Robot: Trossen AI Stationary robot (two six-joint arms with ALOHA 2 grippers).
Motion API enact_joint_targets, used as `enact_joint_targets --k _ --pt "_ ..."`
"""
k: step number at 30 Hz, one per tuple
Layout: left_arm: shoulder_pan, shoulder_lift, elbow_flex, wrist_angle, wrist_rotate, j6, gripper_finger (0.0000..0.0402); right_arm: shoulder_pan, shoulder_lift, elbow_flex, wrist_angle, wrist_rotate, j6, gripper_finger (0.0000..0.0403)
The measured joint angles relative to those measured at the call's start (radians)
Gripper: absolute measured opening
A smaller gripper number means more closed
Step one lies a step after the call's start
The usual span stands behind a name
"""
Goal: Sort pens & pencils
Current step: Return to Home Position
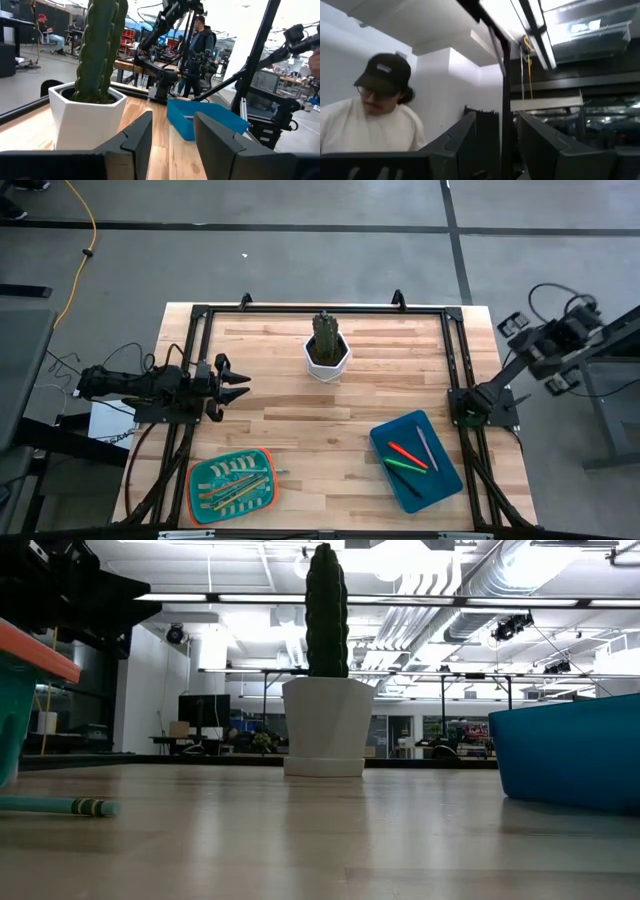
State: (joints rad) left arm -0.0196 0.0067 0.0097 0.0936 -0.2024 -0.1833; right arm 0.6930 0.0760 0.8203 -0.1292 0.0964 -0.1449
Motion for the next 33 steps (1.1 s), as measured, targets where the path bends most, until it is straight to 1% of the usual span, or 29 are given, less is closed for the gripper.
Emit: enact_joint_targets --k 2,3,4,5,7,10,14,16,21,24,28,31,33 --pt "0.000 0.000 0.000 -0.001 0.000 0.000 0.0131 0.000 -0.067 -0.082 0.018 0.000 0.020 0.0135" --pt "0.000 0.000 0.000 -0.001 0.000 0.000 0.0131 0.000 -0.073 -0.126 0.056 0.000 0.032 0.0135" --pt "0.000 0.000 0.000 0.000 0.000 0.001 0.0131 0.002 -0.070 -0.160 0.092 0.003 0.033 0.0135" --pt "0.000 0.000 0.000 0.000 0.000 0.002 0.0131 0.001 -0.064 -0.184 0.081 -0.011 0.034 0.0135" --pt "0.000 0.004 0.000 0.001 0.000 0.003 0.0131 -0.001 -0.050 -0.228 0.152 -0.078 0.051 0.0135" --pt "0.000 0.006 0.001 -0.006 -0.001 0.003 0.0131 0.003 -0.064 -0.322 0.215 -0.104 0.039 0.0135" --pt "0.000 0.007 0.001 -0.032 0.000 0.003 0.0131 0.003 -0.072 -0.444 0.379 -0.156 -0.006 0.0135" --pt "0.000 0.007 0.001 -0.044 0.000 0.003 0.0131 0.003 -0.071 -0.510 0.422 -0.152 -0.012 0.0135" --pt "0.000 0.007 0.000 -0.045 0.000 0.003 0.0131 -0.001 -0.072 -0.649 0.615 -0.151 -0.014 0.0135" --pt "0.000 0.007 0.000 -0.045 0.000 0.003 0.0131 -0.015 -0.071 -0.728 0.701 -0.114 -0.039 0.0135" --pt "0.000 0.007 0.000 -0.045 0.001 0.003 0.0131 -0.063 -0.072 -0.811 0.834 -0.001 -0.045 0.0135" --pt "0.000 0.007 0.000 -0.045 0.001 0.002 0.0131 -0.118 -0.071 -0.805 0.821 0.083 -0.027 0.0135" --pt "0.000 0.007 0.000 -0.044 0.002 0.003 0.0131 -0.161 -0.072 -0.803 0.817 0.114 -0.016 0.0135"
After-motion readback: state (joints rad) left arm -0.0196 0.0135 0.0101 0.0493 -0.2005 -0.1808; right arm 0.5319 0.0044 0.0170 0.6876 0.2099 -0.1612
